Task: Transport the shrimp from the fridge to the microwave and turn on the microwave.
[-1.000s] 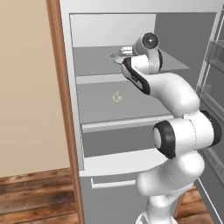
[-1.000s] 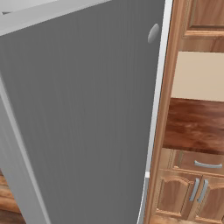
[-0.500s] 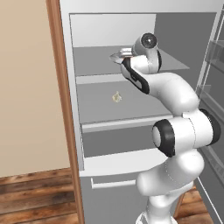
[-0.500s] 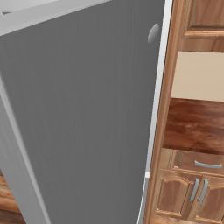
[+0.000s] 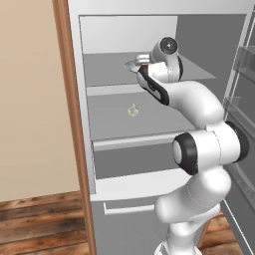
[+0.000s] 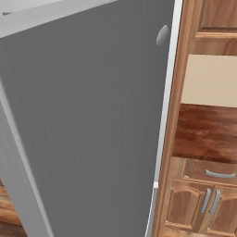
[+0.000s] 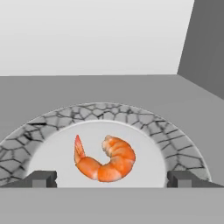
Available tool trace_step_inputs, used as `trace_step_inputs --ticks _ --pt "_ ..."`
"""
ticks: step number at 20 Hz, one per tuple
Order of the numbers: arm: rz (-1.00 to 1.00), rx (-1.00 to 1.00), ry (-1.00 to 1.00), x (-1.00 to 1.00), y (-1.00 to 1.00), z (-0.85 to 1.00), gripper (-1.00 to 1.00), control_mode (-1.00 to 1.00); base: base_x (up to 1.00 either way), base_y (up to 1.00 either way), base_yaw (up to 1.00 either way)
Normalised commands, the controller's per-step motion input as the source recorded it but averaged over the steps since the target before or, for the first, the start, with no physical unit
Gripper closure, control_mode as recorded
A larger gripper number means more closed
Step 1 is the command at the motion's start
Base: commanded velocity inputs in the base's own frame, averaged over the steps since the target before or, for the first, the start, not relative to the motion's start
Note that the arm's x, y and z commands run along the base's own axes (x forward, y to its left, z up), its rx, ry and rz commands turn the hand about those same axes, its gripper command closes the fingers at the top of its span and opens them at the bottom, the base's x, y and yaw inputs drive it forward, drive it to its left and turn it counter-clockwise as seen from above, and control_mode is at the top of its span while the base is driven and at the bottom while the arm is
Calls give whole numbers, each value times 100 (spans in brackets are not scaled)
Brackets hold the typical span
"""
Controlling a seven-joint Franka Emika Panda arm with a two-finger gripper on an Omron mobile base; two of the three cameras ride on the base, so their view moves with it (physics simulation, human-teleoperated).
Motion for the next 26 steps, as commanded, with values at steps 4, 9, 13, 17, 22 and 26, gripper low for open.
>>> trace_step_inputs --ticks 4,9,13,17,22,26 --pt "0 0 1 13 -3 -3 -100 -100 0 0 0" --pt "0 0 3 5 -2 -3 -100 -100 0 0 0" --pt "0 0 3 0 0 -4 -100 -100 0 0 0" --pt "0 0 1 4 0 -2 -100 -100 0 0 0" --pt "0 0 4 5 -1 -4 -100 -100 0 0 0" --pt "0 0 5 5 -1 -6 -100 -100 0 0 0"
